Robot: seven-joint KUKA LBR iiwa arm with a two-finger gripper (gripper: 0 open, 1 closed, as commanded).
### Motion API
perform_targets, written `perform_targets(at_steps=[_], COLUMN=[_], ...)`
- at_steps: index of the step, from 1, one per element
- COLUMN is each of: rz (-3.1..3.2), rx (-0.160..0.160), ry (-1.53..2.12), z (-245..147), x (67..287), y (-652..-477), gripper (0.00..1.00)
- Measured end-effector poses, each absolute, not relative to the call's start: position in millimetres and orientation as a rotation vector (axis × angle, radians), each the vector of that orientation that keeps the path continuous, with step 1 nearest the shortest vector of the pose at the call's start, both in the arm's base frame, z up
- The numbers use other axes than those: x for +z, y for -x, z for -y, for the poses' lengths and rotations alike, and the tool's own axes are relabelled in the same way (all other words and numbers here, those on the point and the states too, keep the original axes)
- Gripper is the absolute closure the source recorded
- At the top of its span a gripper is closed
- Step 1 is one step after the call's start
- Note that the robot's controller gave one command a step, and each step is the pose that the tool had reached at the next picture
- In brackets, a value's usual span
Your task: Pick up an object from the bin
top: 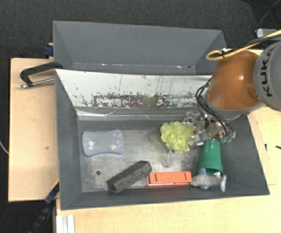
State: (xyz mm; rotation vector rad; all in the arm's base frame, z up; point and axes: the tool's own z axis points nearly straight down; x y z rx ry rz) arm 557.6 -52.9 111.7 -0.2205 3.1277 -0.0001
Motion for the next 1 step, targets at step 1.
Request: perform_targets(at_steps=[1], rz=[-3.126], rx=[0.000], ry=[0.220], z=[52.6], x=[125.2], y=[-557.8], gripper=[1.00])
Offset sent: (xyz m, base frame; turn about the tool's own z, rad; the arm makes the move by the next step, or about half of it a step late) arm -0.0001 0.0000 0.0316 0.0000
